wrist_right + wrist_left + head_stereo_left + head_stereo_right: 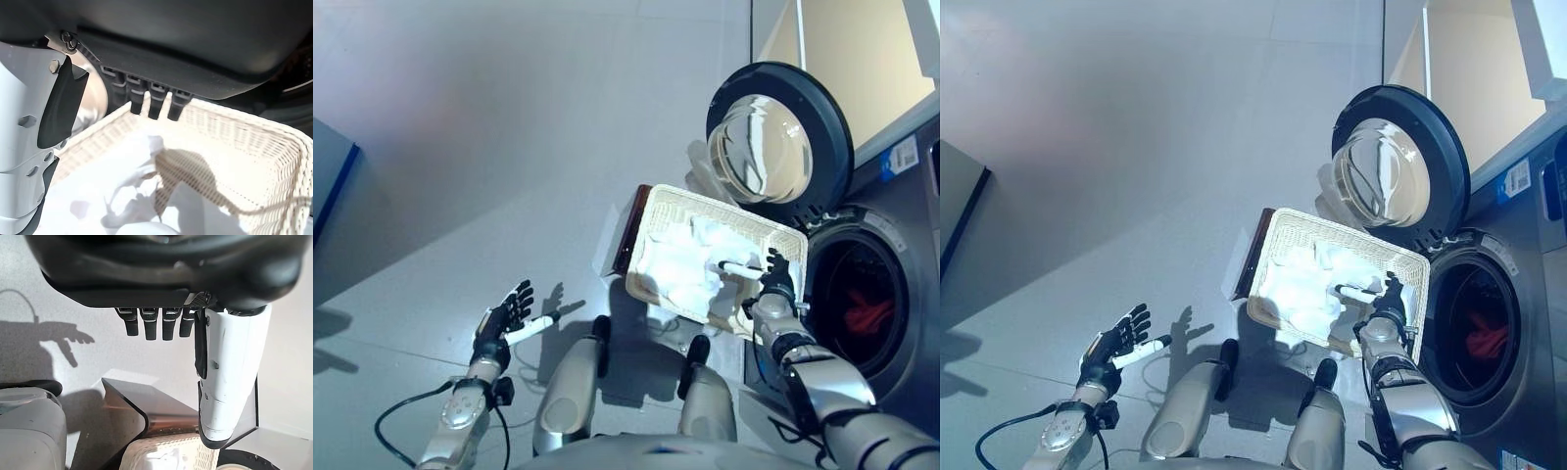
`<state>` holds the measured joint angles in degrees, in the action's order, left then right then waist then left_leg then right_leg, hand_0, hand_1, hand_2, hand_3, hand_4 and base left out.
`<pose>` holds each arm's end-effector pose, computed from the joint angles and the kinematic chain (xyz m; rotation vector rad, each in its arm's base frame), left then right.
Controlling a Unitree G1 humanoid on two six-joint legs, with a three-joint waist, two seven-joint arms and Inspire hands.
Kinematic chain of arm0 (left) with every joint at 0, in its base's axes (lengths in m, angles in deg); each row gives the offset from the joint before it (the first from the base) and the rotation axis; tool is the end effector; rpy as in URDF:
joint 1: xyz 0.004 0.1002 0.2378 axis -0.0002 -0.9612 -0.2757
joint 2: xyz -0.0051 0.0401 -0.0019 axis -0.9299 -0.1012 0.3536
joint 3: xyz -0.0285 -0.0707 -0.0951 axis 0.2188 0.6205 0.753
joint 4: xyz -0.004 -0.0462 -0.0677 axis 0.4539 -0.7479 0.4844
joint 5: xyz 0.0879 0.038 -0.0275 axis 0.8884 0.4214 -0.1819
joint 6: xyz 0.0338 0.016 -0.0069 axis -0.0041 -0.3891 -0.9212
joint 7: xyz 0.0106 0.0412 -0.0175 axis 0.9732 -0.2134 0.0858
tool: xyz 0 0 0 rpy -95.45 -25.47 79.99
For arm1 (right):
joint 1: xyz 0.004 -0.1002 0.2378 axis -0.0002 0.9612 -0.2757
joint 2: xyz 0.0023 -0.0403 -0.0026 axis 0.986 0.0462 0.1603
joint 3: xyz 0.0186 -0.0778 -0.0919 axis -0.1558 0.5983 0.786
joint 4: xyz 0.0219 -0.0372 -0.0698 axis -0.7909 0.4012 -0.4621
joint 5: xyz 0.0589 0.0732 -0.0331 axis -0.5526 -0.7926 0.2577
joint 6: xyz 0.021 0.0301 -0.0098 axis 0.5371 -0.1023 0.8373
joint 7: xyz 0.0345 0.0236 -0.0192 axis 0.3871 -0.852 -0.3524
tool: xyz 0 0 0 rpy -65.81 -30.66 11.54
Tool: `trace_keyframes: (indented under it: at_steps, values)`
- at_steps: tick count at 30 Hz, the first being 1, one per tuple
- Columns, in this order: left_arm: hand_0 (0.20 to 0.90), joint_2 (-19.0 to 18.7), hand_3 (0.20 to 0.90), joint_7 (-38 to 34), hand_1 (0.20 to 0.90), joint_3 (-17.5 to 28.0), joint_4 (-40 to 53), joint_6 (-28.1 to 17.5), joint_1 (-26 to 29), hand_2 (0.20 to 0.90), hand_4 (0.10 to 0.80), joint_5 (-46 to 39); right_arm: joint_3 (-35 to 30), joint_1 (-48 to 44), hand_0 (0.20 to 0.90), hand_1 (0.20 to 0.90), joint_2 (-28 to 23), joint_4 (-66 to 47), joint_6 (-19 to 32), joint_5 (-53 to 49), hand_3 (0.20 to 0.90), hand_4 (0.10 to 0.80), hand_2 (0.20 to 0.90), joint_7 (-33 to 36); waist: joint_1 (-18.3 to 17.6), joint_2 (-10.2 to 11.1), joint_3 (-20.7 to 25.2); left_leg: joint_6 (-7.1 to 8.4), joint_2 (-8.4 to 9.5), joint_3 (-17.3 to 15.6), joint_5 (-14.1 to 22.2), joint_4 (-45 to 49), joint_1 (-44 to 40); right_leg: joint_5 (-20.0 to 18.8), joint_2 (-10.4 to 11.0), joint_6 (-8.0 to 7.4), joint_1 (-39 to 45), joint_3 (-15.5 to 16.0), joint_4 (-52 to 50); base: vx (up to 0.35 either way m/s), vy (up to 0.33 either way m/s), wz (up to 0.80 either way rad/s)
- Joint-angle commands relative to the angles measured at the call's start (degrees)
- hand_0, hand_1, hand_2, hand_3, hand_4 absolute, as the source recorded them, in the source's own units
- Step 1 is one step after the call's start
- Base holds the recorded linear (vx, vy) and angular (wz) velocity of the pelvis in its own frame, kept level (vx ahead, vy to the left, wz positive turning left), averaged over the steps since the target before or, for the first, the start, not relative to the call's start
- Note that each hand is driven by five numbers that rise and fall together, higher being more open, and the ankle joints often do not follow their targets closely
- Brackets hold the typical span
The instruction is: Pick up the clothes and place them into the washing machine
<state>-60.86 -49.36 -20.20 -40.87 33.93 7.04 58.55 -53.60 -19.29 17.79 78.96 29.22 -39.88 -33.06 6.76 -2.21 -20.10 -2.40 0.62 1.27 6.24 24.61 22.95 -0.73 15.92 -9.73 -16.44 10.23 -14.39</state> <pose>0.1093 0.2395 -0.0559 0.0456 0.4003 0.0716 0.2605 -0.2441 -0.0328 -0.3375 0.4860 -0.5865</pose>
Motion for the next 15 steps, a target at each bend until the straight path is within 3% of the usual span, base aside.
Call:
trace_keyframes:
  at_steps: [1, 10, 15]
  values:
    - [0.900, -0.83, 0.900, -2.66, 0.900, 2.26, 1.79, -5.54, -1.57, 0.900, 0.800, 2.41, 0.78, 4.76, 0.900, 0.900, -0.08, -10.22, 7.28, -1.12, 0.900, 0.800, 0.900, 2.20, -0.17, 0.80, 5.62, 4.57, -3.59, 1.90, -9.68, -13.29, -1.19, -1.21, -0.30, 0.91, -1.21, 0.43, 0.00, 0.073, -0.024, -0.04]
    - [0.900, 1.83, 0.900, -2.11, 0.900, 4.04, 0.59, -5.65, -2.50, 0.900, 0.800, 2.97, -2.33, 12.65, 0.900, 0.900, 2.56, -17.80, 10.34, -6.23, 0.900, 0.800, 0.900, -1.57, -1.87, 2.71, 8.39, 5.08, -5.00, 1.59, -9.83, -17.22, -6.87, -1.67, -1.10, 0.47, 4.17, 1.03, 4.21, 0.074, -0.019, -0.06]
    - [0.900, 2.35, 0.900, -1.56, 0.900, 4.31, 0.20, -5.80, -3.44, 0.900, 0.800, 3.35, -3.67, 13.45, 0.900, 0.900, 2.87, -17.05, 10.56, -6.56, 0.900, 0.800, 0.900, -1.42, -1.73, 2.99, 9.27, 5.17, -4.89, 1.35, -9.73, -18.99, -10.00, -1.95, -1.62, 0.16, 7.51, 1.65, 6.38, 0.073, 0.000, -0.04]
